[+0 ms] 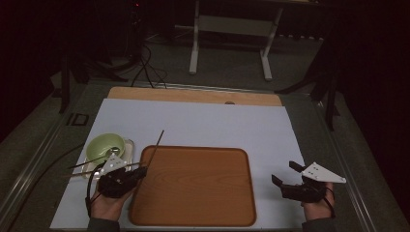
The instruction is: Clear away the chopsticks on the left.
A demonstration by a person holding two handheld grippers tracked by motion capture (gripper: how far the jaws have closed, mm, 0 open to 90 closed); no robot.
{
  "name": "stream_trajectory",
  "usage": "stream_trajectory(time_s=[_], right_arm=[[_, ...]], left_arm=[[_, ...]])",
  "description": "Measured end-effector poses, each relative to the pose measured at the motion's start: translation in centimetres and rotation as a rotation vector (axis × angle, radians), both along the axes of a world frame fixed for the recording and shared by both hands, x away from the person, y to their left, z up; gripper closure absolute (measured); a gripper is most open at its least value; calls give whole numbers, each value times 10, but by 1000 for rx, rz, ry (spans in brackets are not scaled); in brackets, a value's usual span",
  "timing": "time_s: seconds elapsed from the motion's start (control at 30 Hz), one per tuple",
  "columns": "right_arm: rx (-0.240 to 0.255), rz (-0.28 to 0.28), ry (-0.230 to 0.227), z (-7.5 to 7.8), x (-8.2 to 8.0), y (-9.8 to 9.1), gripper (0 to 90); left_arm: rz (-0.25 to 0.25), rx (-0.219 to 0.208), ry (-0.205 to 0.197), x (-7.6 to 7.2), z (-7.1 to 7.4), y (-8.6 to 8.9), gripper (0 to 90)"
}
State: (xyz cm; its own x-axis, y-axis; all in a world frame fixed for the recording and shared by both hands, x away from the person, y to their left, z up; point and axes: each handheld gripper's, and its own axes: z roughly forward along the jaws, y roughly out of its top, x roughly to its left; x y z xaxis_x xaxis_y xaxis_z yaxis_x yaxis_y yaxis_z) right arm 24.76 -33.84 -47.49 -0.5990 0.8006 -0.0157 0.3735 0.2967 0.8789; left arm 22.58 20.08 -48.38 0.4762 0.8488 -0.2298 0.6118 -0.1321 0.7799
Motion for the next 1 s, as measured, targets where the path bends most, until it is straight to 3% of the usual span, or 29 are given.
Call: stream_trajectory(time_s=[0.27,0.47,0.73,0.93,1.0], right_arm=[[-1,2,0,0,0,0,139],[0,3,0,0,0,0,140],[0,5,1,0,0,0,139],[0,6,0,0,0,0,139],[-1,7,0,0,0,0,139]], left_arm=[[-8,-12,12,5,-4,-11,856],[8,7,60,9,-14,-13,855],[71,27,142,15,-27,-4,851],[100,68,193,19,-34,-3,844],[108,109,211,20,-37,-4,841]])
